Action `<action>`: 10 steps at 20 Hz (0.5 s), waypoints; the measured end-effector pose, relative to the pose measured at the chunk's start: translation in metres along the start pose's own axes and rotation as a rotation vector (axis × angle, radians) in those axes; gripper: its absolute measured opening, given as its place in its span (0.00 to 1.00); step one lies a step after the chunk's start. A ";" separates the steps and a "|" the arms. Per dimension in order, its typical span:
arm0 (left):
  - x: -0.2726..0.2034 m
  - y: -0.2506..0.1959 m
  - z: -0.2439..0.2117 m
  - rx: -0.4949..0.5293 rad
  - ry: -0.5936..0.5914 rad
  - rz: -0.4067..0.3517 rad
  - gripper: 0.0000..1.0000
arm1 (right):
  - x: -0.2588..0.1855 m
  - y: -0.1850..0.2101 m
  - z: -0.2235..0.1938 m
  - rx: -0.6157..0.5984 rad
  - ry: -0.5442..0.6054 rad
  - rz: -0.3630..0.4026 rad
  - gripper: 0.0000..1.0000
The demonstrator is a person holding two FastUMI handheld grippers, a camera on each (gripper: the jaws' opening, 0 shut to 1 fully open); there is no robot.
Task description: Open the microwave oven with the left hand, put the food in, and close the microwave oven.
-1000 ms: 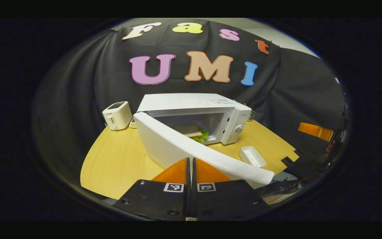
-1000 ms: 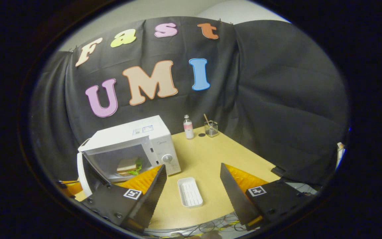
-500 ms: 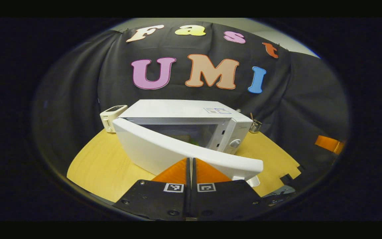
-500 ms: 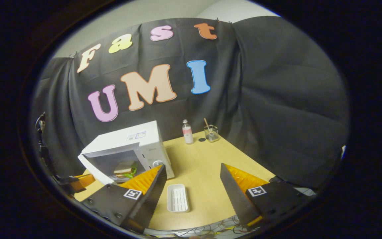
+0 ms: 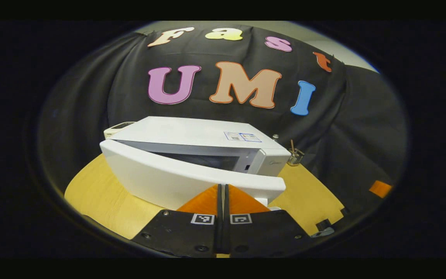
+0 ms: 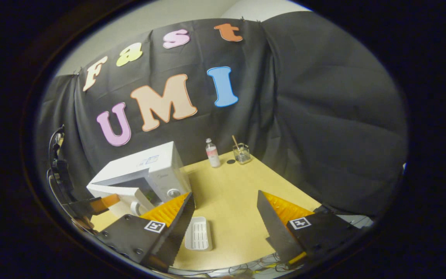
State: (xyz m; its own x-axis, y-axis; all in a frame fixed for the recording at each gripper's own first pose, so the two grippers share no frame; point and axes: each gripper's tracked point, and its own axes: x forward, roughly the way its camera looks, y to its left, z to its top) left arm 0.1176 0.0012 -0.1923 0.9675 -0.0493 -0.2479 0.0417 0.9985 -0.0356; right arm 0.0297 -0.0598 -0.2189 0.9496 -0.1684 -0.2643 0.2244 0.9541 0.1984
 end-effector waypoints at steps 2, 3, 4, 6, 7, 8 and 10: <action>0.010 -0.005 0.003 0.017 -0.003 0.000 0.00 | 0.006 -0.003 0.002 0.014 -0.006 -0.005 0.91; 0.015 -0.005 0.004 0.024 -0.004 0.004 0.01 | 0.009 -0.006 0.005 0.018 -0.012 -0.008 0.91; 0.019 -0.006 0.006 0.025 -0.006 0.007 0.02 | 0.010 -0.007 0.009 0.020 -0.022 -0.009 0.91; 0.028 -0.007 0.006 0.015 0.000 0.016 0.01 | 0.013 -0.006 0.013 0.020 -0.038 -0.003 0.91; 0.032 -0.007 0.007 0.012 0.000 0.024 0.00 | 0.016 -0.006 0.015 0.017 -0.041 0.000 0.91; 0.036 -0.006 0.009 0.008 -0.006 0.033 0.01 | 0.019 -0.004 0.014 0.013 -0.041 0.003 0.91; 0.042 -0.005 0.010 0.002 -0.004 0.045 0.00 | 0.023 -0.004 0.016 -0.002 -0.040 0.008 0.91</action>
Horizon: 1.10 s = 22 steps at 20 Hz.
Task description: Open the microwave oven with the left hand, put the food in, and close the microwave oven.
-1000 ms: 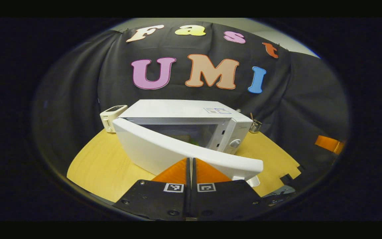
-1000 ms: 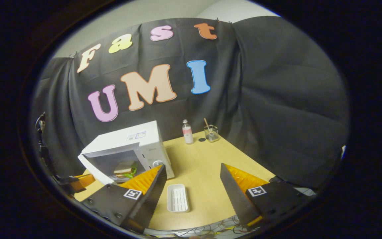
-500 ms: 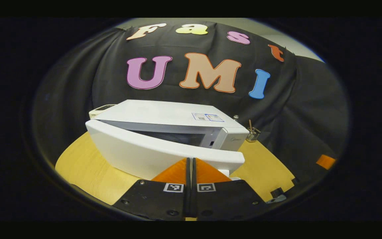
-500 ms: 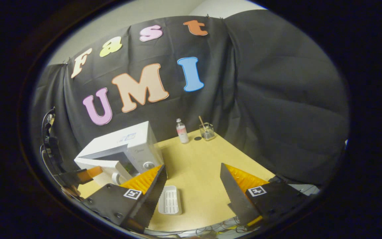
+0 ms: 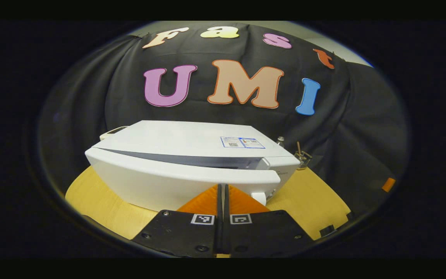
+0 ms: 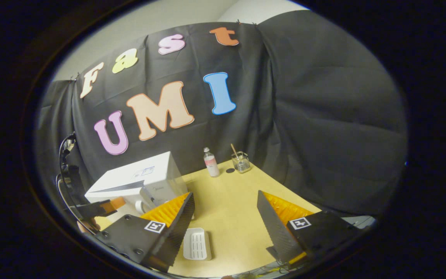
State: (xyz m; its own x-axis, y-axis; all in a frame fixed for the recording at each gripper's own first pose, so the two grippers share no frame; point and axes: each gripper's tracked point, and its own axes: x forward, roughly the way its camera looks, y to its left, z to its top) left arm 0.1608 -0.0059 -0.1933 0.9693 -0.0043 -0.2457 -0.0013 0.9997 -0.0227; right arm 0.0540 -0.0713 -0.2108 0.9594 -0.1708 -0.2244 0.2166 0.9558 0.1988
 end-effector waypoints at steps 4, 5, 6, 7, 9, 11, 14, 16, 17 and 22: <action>0.010 0.001 0.004 0.001 -0.002 0.026 0.01 | 0.013 0.006 0.010 -0.026 -0.019 0.014 0.91; 0.012 0.000 0.006 0.000 -0.005 0.027 0.02 | 0.015 0.007 0.010 -0.029 -0.016 0.019 0.91; 0.014 -0.001 0.007 0.000 -0.007 0.029 0.01 | 0.017 0.008 0.012 -0.031 -0.016 0.025 0.91; 0.017 -0.001 0.008 0.000 -0.009 0.032 0.00 | 0.020 0.009 0.013 -0.036 -0.017 0.027 0.91; 0.019 -0.001 0.002 -0.013 0.013 0.046 0.00 | 0.029 0.010 0.016 -0.050 -0.019 0.029 0.91; 0.020 -0.001 0.002 -0.033 0.016 0.056 0.02 | 0.034 0.009 0.019 -0.061 -0.022 0.025 0.91; 0.022 -0.001 0.004 -0.047 0.005 0.066 0.00 | 0.042 0.007 0.026 -0.070 -0.029 0.009 0.91; 0.022 -0.001 0.004 -0.049 0.003 0.065 0.01 | 0.048 0.006 0.026 -0.072 -0.020 0.000 0.91; 0.022 -0.001 0.004 -0.048 0.004 0.063 0.01 | 0.049 0.006 0.028 -0.075 -0.019 -0.005 0.91; 0.022 -0.001 0.005 -0.048 0.001 0.058 0.00 | 0.058 0.006 0.031 -0.091 -0.007 -0.009 0.91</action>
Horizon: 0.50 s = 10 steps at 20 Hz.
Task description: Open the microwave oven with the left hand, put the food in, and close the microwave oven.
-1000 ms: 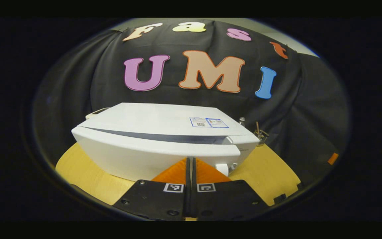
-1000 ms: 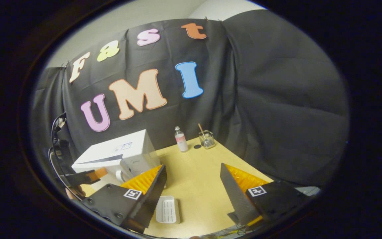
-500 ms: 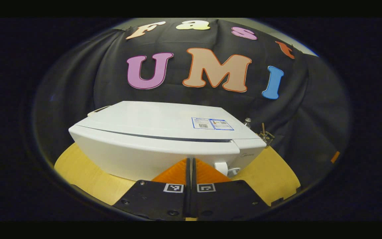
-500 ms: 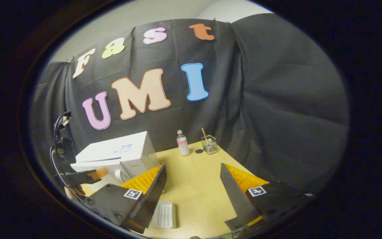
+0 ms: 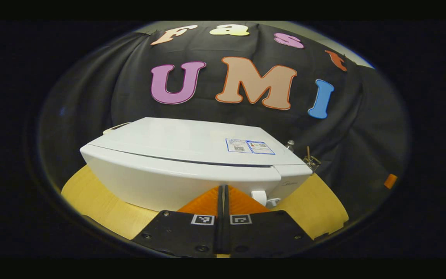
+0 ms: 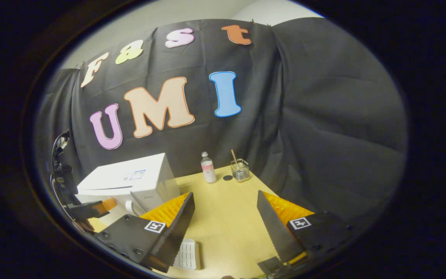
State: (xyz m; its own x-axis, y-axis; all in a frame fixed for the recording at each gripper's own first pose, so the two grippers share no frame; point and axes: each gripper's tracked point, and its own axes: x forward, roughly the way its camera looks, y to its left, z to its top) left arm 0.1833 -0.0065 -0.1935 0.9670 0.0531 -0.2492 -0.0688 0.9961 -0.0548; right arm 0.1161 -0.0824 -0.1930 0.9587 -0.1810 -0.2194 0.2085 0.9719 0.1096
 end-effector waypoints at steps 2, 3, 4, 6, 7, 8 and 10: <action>0.000 0.001 0.000 0.005 0.001 0.001 0.00 | 0.000 0.000 0.005 -0.008 -0.006 -0.004 0.91; 0.000 0.001 0.000 -0.003 -0.003 0.002 0.00 | 0.000 -0.001 0.005 -0.010 -0.007 -0.007 0.91; 0.000 0.001 0.001 -0.010 -0.006 0.002 0.00 | -0.001 -0.001 0.007 -0.012 -0.009 -0.007 0.91; 0.001 0.001 0.001 -0.011 -0.007 -0.002 0.00 | -0.002 -0.002 0.012 -0.019 -0.019 -0.013 0.91; 0.004 0.001 0.005 -0.011 -0.025 -0.001 0.01 | -0.003 -0.004 0.012 -0.025 -0.020 -0.018 0.91; 0.009 0.006 0.008 -0.013 -0.019 0.014 0.00 | -0.003 -0.006 0.013 -0.030 -0.022 -0.022 0.91; 0.007 0.006 0.003 -0.054 -0.017 0.008 0.01 | -0.005 -0.007 0.013 -0.039 -0.021 -0.023 0.91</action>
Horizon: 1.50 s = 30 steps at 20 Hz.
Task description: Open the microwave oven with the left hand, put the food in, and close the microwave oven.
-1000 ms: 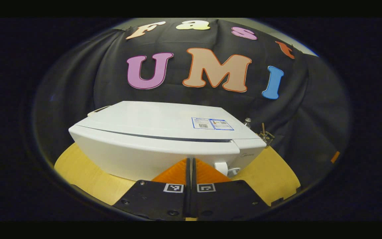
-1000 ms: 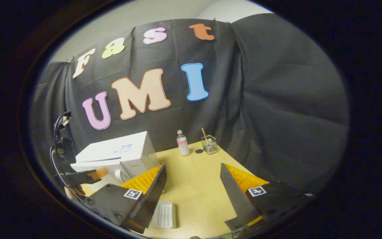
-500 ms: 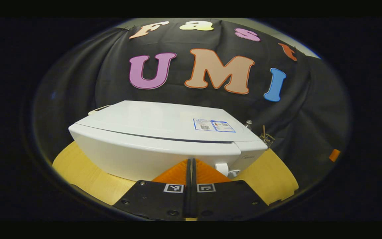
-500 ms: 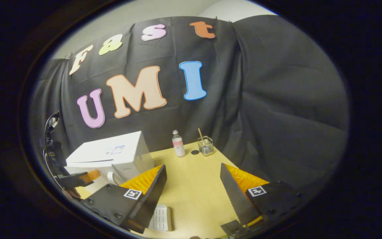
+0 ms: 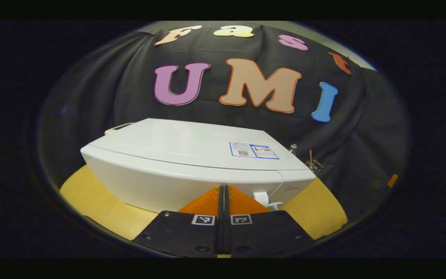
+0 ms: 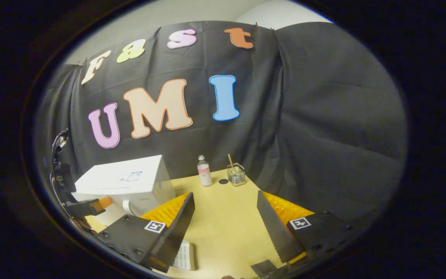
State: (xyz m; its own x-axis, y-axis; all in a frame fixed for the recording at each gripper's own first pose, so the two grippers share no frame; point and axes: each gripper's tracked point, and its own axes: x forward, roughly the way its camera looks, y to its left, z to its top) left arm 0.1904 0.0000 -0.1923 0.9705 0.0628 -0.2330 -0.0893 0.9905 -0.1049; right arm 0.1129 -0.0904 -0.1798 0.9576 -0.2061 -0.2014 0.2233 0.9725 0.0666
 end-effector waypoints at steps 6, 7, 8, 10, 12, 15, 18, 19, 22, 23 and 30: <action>-0.001 -0.002 0.000 0.017 0.000 -0.012 0.01 | -0.003 0.001 0.008 -0.021 -0.020 0.018 0.91; 0.000 -0.002 0.001 0.017 -0.004 -0.010 0.01 | -0.004 0.002 0.009 -0.025 -0.022 0.022 0.92; -0.001 -0.003 0.002 0.014 -0.005 -0.006 0.01 | -0.004 0.002 0.008 -0.026 -0.021 0.027 0.91; -0.001 -0.002 0.000 0.016 -0.004 0.001 0.02 | -0.005 0.004 0.009 -0.022 -0.019 0.037 0.91; -0.001 -0.003 0.000 0.012 -0.008 0.006 0.01 | -0.007 0.006 0.010 -0.022 -0.013 0.055 0.92; -0.003 -0.002 0.001 0.009 0.004 0.015 0.02 | -0.007 0.010 0.013 -0.026 -0.012 0.084 0.92; -0.023 0.000 0.027 0.049 -0.043 0.024 0.01 | -0.007 0.015 0.020 -0.033 -0.023 0.111 0.92; -0.031 -0.001 0.038 0.070 -0.073 0.023 0.01 | -0.008 0.016 0.023 -0.037 -0.029 0.118 0.92; -0.060 -0.002 0.060 0.124 -0.139 0.028 0.01 | -0.006 0.019 0.025 -0.042 -0.029 0.137 0.92; -0.068 -0.003 0.065 0.129 -0.157 0.031 0.00 | -0.005 0.020 0.026 -0.042 -0.030 0.145 0.92; -0.112 -0.006 0.063 0.129 -0.187 0.049 0.00 | -0.005 0.025 0.025 -0.060 -0.024 0.181 0.92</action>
State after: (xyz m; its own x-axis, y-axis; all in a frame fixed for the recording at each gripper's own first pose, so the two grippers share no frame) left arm 0.0964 -0.0055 -0.1045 0.9914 0.1210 -0.0498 -0.1196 0.9924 0.0294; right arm 0.1182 -0.0682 -0.1529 0.9854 -0.0289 -0.1678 0.0362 0.9985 0.0409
